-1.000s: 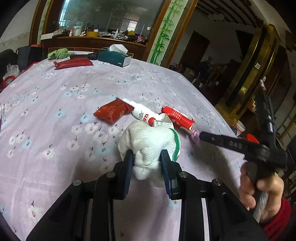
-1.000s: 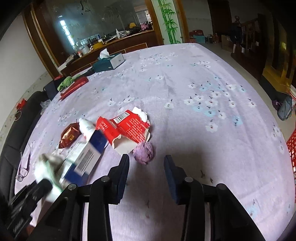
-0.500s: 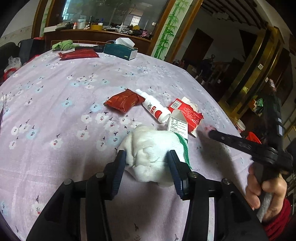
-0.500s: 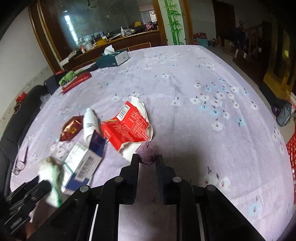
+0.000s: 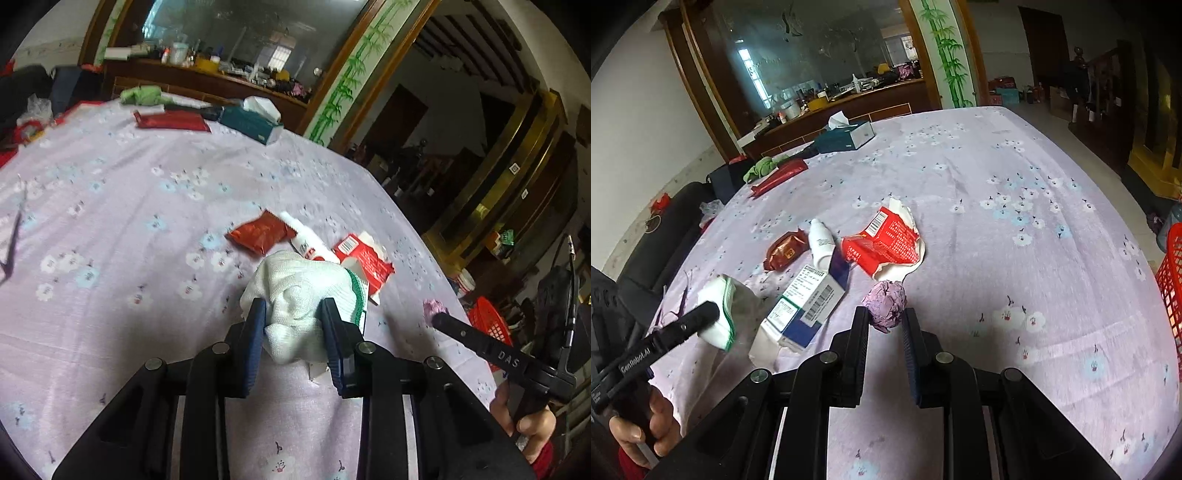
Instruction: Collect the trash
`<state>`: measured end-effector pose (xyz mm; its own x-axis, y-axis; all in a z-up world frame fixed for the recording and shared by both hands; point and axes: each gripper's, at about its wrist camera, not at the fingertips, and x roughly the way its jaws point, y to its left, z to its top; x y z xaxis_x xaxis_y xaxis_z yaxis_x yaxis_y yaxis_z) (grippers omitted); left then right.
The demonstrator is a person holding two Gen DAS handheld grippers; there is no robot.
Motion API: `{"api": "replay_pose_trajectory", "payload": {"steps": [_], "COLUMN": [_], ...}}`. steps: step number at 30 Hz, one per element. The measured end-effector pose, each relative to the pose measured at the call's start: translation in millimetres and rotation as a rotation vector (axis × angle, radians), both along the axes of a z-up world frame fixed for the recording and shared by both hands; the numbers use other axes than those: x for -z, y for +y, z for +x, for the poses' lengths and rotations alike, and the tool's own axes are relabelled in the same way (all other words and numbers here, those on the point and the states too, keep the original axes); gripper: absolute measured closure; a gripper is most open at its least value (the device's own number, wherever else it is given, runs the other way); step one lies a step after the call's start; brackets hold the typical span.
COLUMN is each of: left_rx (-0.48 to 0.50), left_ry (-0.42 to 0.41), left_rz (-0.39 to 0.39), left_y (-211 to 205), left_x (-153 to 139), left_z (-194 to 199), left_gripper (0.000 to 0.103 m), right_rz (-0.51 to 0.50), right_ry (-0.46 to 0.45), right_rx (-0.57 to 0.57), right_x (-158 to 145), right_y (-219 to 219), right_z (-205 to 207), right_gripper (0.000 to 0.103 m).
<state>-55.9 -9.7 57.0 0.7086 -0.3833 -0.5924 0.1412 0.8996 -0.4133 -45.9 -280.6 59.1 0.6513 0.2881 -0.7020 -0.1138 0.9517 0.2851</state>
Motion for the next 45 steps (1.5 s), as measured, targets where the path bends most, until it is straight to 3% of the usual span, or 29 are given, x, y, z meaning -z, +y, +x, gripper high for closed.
{"api": "replay_pose_trajectory", "payload": {"steps": [7,16,24,37,45], "left_rx": [0.014,0.108,0.121,0.124,0.126], "left_ry": [-0.119,-0.14,-0.137,-0.135,-0.133], "left_rz": [0.125,0.212,0.245,0.249,0.251], "left_y": [-40.6,-93.3,-106.4,-109.7,-111.5], "left_x": [-18.8,-10.7,-8.1,-7.4,-6.5], "left_z": [-26.9,-34.8,-37.1,-35.9,-35.9], "left_gripper": [0.074,0.074,0.074,0.074,0.074], "right_rz": [-0.063,-0.078,-0.072,-0.244,-0.289], "right_ry": [-0.077,-0.089,-0.077,-0.128,-0.139], "right_rx": [0.013,0.064,0.079,0.137,0.144], "right_x": [-7.3,-5.6,-2.4,-2.5,-3.7], "right_y": [4.3,-14.0,-22.7,-18.4,-16.3], "right_z": [-28.6,-45.1,-45.8,-50.1,-52.9], "right_gripper": [0.083,0.083,0.083,0.083,0.083]}}
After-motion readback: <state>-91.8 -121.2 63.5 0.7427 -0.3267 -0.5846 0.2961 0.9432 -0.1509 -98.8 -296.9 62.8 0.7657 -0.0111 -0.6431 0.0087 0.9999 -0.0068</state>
